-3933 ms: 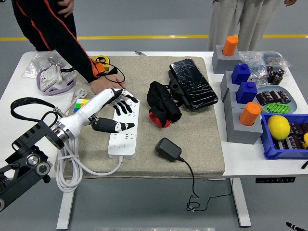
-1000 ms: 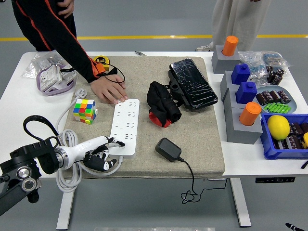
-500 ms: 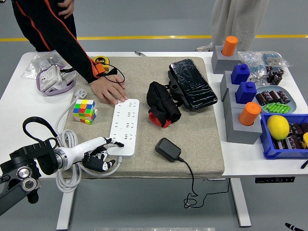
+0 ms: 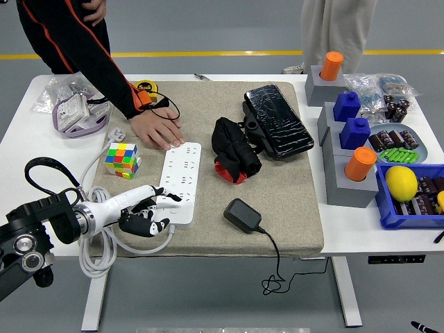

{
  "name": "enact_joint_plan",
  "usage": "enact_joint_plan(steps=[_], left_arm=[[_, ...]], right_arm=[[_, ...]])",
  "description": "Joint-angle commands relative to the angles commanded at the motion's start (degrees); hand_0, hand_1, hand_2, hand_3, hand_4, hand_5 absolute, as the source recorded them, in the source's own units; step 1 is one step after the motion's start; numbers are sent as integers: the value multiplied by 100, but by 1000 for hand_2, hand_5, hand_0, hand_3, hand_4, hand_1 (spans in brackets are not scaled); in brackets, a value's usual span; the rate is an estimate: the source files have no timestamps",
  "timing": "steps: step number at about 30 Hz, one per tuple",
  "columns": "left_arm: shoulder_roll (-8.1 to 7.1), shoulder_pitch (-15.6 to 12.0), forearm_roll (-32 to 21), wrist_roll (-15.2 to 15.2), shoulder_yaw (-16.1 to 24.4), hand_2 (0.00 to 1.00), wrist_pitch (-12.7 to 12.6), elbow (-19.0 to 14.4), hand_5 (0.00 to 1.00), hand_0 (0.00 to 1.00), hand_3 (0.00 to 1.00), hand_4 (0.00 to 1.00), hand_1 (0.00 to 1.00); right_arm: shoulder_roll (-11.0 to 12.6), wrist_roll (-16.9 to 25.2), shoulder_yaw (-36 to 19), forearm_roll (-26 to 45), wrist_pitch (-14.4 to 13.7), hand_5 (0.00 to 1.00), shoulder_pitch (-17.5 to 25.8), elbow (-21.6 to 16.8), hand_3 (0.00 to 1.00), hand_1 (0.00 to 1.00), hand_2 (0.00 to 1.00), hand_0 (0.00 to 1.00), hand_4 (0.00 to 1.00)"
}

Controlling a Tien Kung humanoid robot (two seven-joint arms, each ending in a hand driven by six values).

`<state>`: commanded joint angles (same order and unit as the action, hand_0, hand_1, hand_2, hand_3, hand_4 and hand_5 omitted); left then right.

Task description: Pull the plug out and thorw away

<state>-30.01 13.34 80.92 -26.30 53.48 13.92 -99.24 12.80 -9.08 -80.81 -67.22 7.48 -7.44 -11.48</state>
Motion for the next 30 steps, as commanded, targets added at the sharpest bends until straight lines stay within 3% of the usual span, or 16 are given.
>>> enact_joint_plan(steps=[3,8,9,14,15,20,21,26,27,30], left_arm=[[30,-4,153,368,83,135,-192,78,2,67,853,544,48],[118,15,525,1331,286,135,-829,386,2,67,853,544,48],[160,25,557,1522,375,240,-949,488,2,151,810,633,136],[358,65,619,1829,738,240,-1142,866,2,151,810,633,136],[383,70,648,1863,784,515,-1167,920,297,312,791,871,457],[525,144,744,2093,992,515,-1384,1360,297,312,791,871,457],[558,158,771,2134,1033,781,-1428,1468,525,628,836,998,783],[633,148,852,2109,1147,781,-1485,1757,525,628,836,998,783],[620,131,865,2104,1147,923,-1482,1770,608,833,924,998,936],[597,93,821,2198,1156,923,-1513,1760,608,833,924,998,936]], right_arm=[[-5,1,-2,0,0,442,2,1,565,626,617,632,987],[-8,1,3,5,-2,442,6,2,565,626,617,632,987],[-9,1,5,7,-3,442,7,2,565,626,618,632,987],[-14,-1,8,12,-2,442,-4,1,565,626,618,632,987],[-14,-1,9,15,-2,442,-5,0,565,626,618,632,987],[-8,-3,-6,9,-6,442,-5,5,565,626,618,632,987],[-9,-3,-7,8,-5,442,-4,6,565,626,618,633,987],[-18,-3,11,15,-3,442,-3,7,565,626,618,633,987],[-19,-1,14,22,-4,443,-4,4,564,626,618,633,987],[-16,-2,25,28,-4,443,-4,5,564,626,618,633,987]])
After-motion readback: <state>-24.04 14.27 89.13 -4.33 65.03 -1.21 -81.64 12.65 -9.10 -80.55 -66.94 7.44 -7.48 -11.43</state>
